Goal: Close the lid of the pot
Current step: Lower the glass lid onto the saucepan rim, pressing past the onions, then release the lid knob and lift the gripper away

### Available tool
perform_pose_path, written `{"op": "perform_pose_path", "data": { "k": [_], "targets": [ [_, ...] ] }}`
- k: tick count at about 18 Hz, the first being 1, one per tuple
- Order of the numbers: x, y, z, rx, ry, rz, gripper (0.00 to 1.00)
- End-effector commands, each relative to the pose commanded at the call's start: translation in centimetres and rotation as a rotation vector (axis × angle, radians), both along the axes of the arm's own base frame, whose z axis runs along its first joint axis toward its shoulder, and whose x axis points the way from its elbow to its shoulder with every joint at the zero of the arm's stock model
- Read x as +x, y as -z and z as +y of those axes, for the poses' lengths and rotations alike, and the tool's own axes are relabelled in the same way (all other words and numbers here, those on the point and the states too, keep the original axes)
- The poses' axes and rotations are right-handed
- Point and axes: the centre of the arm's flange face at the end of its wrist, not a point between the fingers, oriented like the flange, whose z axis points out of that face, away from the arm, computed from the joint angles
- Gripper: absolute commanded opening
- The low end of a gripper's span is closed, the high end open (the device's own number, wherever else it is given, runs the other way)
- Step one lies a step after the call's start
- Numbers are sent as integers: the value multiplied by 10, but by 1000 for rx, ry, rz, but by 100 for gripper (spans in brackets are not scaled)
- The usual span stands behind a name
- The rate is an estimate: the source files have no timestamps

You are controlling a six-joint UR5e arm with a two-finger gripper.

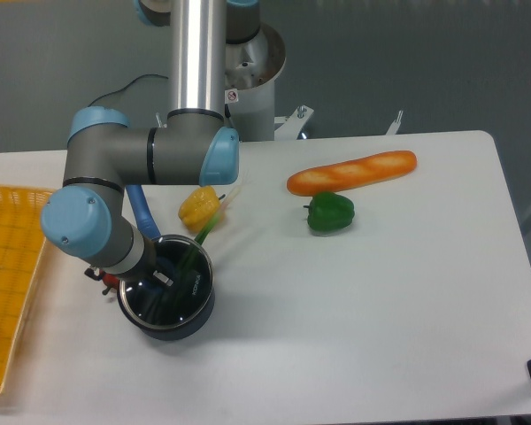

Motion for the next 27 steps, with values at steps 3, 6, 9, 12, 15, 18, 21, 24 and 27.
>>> {"op": "perform_pose_path", "data": {
  "k": [3,6,9,12,15,18,21,24,27],
  "targets": [
    [0,0,0,-1,3,1,95],
    [0,-1,0,1,3,0,95],
    [-2,-7,-1,10,6,4,100],
    [-7,-14,-1,23,10,9,100],
    [-22,-31,-9,43,58,6,100],
    [-46,-48,-23,62,84,3,100],
    [-68,-61,-44,68,130,-4,100],
    [-100,-65,-65,65,142,-12,100],
    [-133,-67,-86,67,105,-10,100]
  ]
}}
